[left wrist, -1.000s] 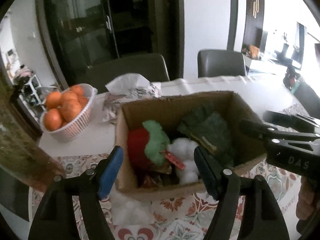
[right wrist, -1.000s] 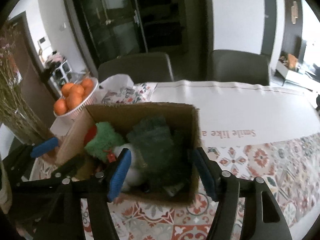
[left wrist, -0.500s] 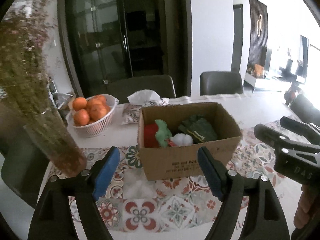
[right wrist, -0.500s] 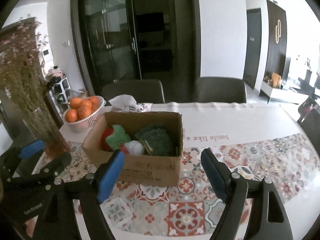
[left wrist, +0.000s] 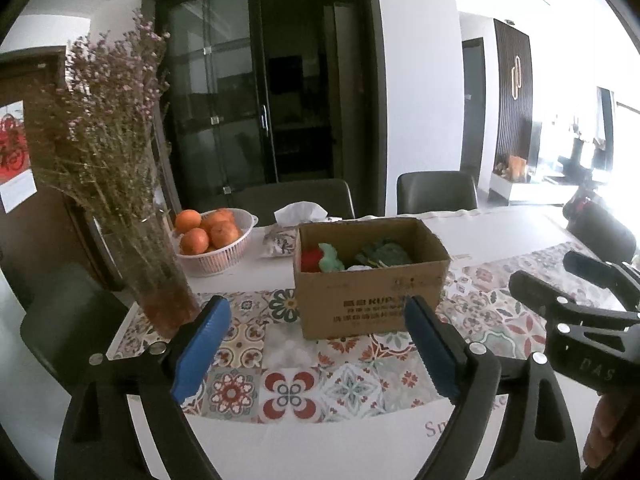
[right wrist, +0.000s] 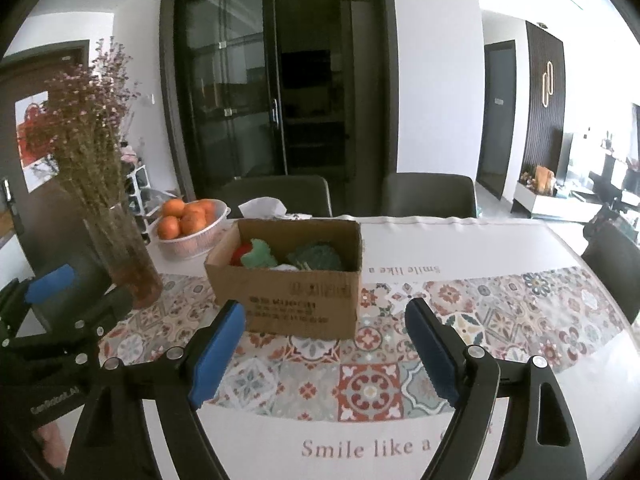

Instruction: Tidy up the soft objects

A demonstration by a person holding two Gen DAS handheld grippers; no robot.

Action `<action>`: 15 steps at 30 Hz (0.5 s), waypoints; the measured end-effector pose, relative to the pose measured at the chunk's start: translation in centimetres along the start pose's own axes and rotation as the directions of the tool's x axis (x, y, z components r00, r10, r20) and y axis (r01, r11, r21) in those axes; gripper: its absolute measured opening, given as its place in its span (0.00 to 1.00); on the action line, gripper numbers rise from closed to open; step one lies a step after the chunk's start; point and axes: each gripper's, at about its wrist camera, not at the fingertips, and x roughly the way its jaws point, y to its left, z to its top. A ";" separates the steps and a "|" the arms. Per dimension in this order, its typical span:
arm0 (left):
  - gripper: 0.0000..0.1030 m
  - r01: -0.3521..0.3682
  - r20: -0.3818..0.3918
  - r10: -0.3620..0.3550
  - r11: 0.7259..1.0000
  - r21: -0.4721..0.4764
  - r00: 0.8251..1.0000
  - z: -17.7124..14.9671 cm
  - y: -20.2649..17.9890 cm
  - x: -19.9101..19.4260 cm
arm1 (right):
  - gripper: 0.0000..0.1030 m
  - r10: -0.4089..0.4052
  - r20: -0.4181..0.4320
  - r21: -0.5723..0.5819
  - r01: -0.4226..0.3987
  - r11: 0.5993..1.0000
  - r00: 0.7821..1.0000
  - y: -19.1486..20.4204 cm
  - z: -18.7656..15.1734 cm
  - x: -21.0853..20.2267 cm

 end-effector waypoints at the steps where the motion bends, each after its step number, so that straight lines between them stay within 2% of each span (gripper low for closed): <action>1: 0.89 -0.003 0.004 0.003 1.000 -0.002 1.000 -0.3 0.0 -0.6 | 0.81 -0.001 0.002 0.000 0.001 1.000 1.000 0.0 -0.2 -0.4; 8: 0.93 0.000 0.018 0.000 1.000 -0.006 1.000 -1.9 -0.2 -3.5 | 0.81 -0.010 0.025 -0.018 0.010 1.000 1.000 0.4 -2.1 -3.0; 15: 0.99 -0.035 0.054 0.035 0.999 -0.002 0.998 -3.1 -0.4 -6.2 | 0.81 -0.011 0.032 -0.012 0.011 1.000 0.999 0.5 -3.5 -5.1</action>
